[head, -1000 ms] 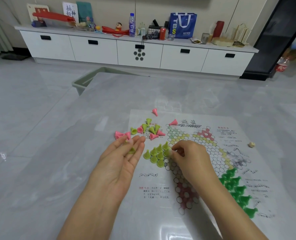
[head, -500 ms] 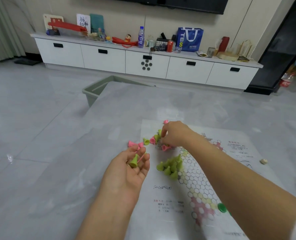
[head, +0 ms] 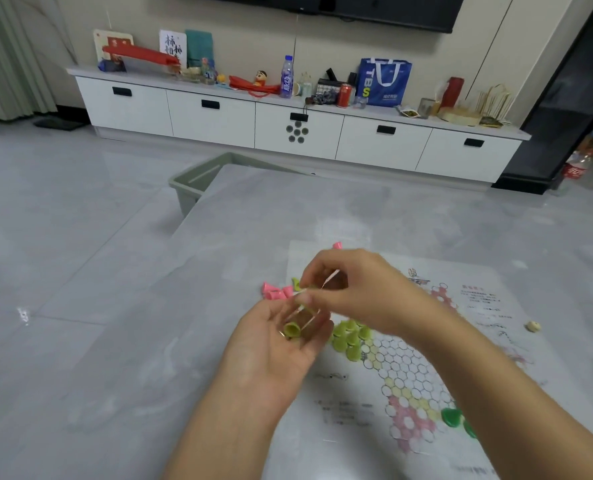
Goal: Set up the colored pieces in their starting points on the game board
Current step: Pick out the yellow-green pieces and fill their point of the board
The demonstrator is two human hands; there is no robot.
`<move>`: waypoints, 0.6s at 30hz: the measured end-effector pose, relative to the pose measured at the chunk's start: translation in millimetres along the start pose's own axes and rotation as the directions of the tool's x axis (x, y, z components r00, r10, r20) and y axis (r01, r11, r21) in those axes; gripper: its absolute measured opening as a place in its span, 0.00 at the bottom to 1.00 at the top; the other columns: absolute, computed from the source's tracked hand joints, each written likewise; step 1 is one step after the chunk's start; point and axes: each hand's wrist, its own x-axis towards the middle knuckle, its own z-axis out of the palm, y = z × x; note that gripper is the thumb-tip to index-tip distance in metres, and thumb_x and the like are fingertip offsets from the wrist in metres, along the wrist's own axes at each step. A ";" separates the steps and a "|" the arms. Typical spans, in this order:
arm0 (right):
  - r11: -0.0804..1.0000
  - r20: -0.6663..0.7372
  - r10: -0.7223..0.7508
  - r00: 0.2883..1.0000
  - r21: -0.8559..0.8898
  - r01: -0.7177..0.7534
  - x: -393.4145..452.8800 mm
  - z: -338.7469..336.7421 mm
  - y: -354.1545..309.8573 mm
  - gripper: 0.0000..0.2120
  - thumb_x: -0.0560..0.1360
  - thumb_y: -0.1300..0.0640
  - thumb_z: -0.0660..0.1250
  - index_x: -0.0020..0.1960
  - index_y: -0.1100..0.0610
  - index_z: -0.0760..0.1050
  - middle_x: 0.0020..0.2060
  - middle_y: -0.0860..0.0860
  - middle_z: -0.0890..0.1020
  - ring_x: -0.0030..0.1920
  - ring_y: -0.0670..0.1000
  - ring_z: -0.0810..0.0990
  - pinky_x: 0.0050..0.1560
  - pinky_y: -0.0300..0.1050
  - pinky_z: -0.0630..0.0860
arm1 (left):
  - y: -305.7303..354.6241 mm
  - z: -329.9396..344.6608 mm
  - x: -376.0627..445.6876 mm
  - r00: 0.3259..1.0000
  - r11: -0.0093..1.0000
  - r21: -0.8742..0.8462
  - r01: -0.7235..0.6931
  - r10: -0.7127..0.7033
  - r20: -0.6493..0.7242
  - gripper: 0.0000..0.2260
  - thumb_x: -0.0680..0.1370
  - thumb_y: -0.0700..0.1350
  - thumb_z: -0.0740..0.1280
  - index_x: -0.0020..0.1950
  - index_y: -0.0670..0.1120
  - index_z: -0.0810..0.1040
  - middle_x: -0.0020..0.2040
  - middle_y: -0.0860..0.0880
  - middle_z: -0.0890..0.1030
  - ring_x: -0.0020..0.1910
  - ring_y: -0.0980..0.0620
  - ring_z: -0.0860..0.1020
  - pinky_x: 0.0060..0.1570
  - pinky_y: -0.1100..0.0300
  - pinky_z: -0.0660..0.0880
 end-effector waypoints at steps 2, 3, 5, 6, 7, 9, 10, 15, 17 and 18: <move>1.000 -0.010 -0.019 1.000 0.015 0.019 -16.8 2.4 3.5 0.06 0.70 0.57 0.70 0.46 0.49 0.78 0.41 0.47 0.81 0.39 0.44 0.80 0.40 0.36 0.77 | -4.7 2.6 -3.0 0.999 0.999 -0.016 0.036 -0.036 0.014 0.12 0.79 0.40 0.55 0.48 0.35 0.76 0.37 0.37 0.81 0.32 0.44 0.81 0.47 0.49 0.77; 0.999 -0.051 -0.022 0.998 0.024 0.023 -23.4 1.1 7.8 0.09 0.71 0.59 0.69 0.49 0.49 0.78 0.42 0.47 0.80 0.40 0.43 0.80 0.43 0.37 0.78 | -7.3 4.4 -4.3 0.999 0.998 -0.023 0.050 -0.050 0.011 0.13 0.79 0.40 0.55 0.49 0.34 0.75 0.34 0.37 0.81 0.31 0.44 0.81 0.45 0.48 0.78; 0.999 -0.127 -0.039 0.991 -0.027 0.036 -34.9 -1.2 18.1 0.13 0.72 0.62 0.66 0.53 0.47 0.78 0.44 0.46 0.77 0.43 0.41 0.77 0.48 0.35 0.76 | -11.4 5.4 -5.7 0.998 0.998 0.001 0.063 -0.063 -0.001 0.12 0.79 0.40 0.56 0.52 0.32 0.75 0.35 0.36 0.81 0.35 0.42 0.82 0.41 0.48 0.79; 0.997 -0.149 -0.047 0.988 -0.074 0.036 -39.7 -0.9 23.8 0.15 0.72 0.63 0.65 0.54 0.47 0.78 0.44 0.44 0.75 0.44 0.41 0.76 0.49 0.34 0.74 | -13.5 5.6 -5.7 0.998 0.997 0.022 0.069 -0.069 0.002 0.12 0.78 0.39 0.57 0.52 0.32 0.75 0.36 0.35 0.82 0.38 0.42 0.82 0.41 0.48 0.80; 0.993 -0.171 -0.054 0.984 -0.115 0.035 -43.8 0.8 30.0 0.15 0.73 0.63 0.65 0.54 0.46 0.78 0.43 0.43 0.74 0.44 0.42 0.75 0.50 0.34 0.74 | -15.3 6.1 -5.5 0.997 0.996 0.042 0.078 -0.078 0.010 0.12 0.78 0.38 0.57 0.52 0.31 0.75 0.38 0.35 0.83 0.40 0.41 0.82 0.42 0.48 0.80; 0.988 -0.247 -0.062 0.967 -0.151 0.025 -49.8 5.3 41.4 0.13 0.72 0.62 0.66 0.52 0.48 0.79 0.41 0.42 0.74 0.43 0.43 0.75 0.48 0.34 0.73 | -19.2 7.7 -5.4 0.995 0.992 0.079 0.094 -0.095 0.017 0.12 0.77 0.37 0.56 0.52 0.30 0.75 0.43 0.33 0.83 0.45 0.40 0.82 0.45 0.49 0.79; 0.988 -0.297 -0.065 0.953 -0.150 0.020 -51.4 7.1 46.2 0.11 0.72 0.62 0.66 0.51 0.49 0.80 0.41 0.41 0.74 0.43 0.42 0.75 0.47 0.32 0.73 | -20.9 8.7 -5.3 0.995 0.991 0.094 0.098 -0.100 0.017 0.12 0.77 0.36 0.56 0.52 0.30 0.75 0.44 0.33 0.83 0.48 0.40 0.81 0.47 0.49 0.78; 0.999 -0.463 0.011 0.886 -0.041 -0.034 -52.9 7.8 67.2 0.05 0.73 0.59 0.67 0.45 0.49 0.76 0.39 0.41 0.80 0.39 0.41 0.81 0.42 0.31 0.75 | -22.4 12.1 -3.7 0.995 0.990 0.114 0.089 -0.093 0.024 0.12 0.77 0.35 0.56 0.52 0.31 0.75 0.48 0.32 0.82 0.52 0.38 0.80 0.48 0.49 0.76; 0.995 -0.506 0.087 0.858 0.000 -0.101 -52.4 4.7 78.8 0.03 0.74 0.58 0.66 0.47 0.52 0.75 0.39 0.45 0.81 0.40 0.44 0.82 0.42 0.34 0.76 | -22.0 11.7 -0.9 0.999 0.991 0.122 0.050 -0.052 0.013 0.11 0.77 0.34 0.56 0.52 0.31 0.75 0.45 0.34 0.83 0.48 0.39 0.82 0.45 0.50 0.79; 0.990 -0.511 0.116 0.852 -0.005 -0.138 -52.4 3.9 84.1 0.03 0.74 0.57 0.65 0.48 0.53 0.75 0.40 0.46 0.81 0.41 0.45 0.81 0.42 0.35 0.76 | -21.6 10.6 0.3 1.000 0.992 0.121 0.025 -0.026 0.003 0.10 0.77 0.34 0.56 0.51 0.32 0.75 0.44 0.35 0.83 0.46 0.40 0.83 0.43 0.51 0.81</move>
